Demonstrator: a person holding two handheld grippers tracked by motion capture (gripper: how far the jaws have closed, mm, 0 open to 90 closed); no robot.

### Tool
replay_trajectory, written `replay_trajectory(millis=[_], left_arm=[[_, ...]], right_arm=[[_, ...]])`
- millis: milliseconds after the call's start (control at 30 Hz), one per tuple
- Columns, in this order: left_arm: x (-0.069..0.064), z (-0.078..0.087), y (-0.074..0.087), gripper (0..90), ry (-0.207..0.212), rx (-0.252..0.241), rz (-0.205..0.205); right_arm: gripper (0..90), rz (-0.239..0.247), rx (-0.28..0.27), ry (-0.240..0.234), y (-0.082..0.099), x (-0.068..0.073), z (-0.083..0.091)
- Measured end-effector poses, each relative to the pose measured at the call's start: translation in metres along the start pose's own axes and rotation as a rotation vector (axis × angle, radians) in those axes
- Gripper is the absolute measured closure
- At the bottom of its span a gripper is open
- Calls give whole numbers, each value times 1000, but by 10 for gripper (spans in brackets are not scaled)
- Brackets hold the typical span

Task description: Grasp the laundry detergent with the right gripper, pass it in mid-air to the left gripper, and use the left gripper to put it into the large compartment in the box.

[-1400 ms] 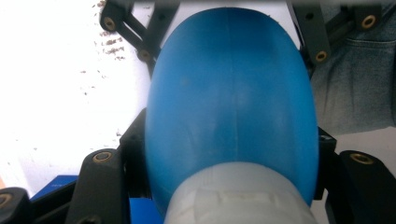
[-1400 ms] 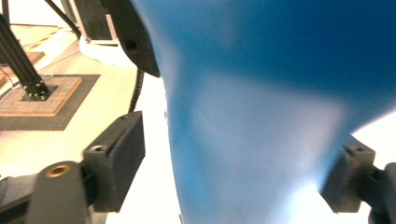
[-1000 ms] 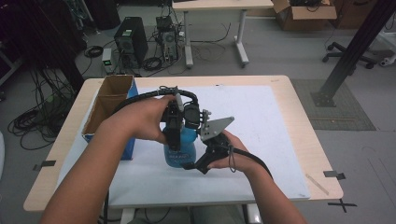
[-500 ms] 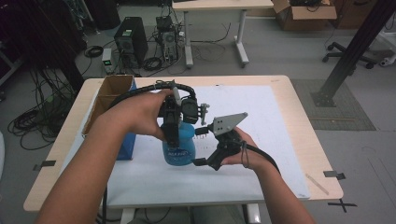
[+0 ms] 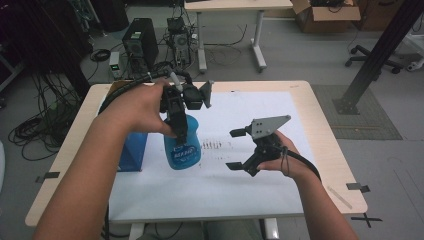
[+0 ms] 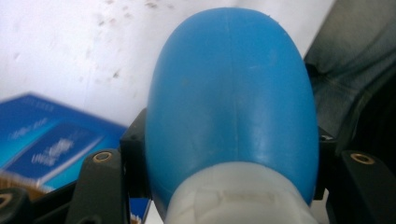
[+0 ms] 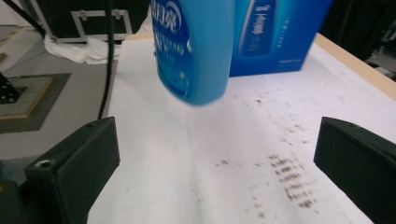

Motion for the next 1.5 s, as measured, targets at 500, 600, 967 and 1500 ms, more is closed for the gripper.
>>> replay_trajectory(millis=[500, 600, 967, 1500], left_arm=[[30, 24, 10, 386, -34, 6, 370], [37, 32, 16, 386, -22, -17, 443], [63, 60, 46, 386, -32, -32, 645], [99, 92, 99, 385, -34, -47, 850]], right_arm=[[4, -15, 37, 74, 6, -15, 21], [4, -12, 45, 80, 6, -17, 25], [5, -13, 74, 90, 5, -24, 31], [5, -12, 95, 101, 5, -31, 37]])
Point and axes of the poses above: each handheld gripper's, and its own axes: z roughly backward along the jaws, y roughly out of its underside, x roughly to its left, the point moved 5 cm from there along -z, roughly forward along the jaws, and after that the axes turned 2 degrees about -z, right-handed, at the moved point
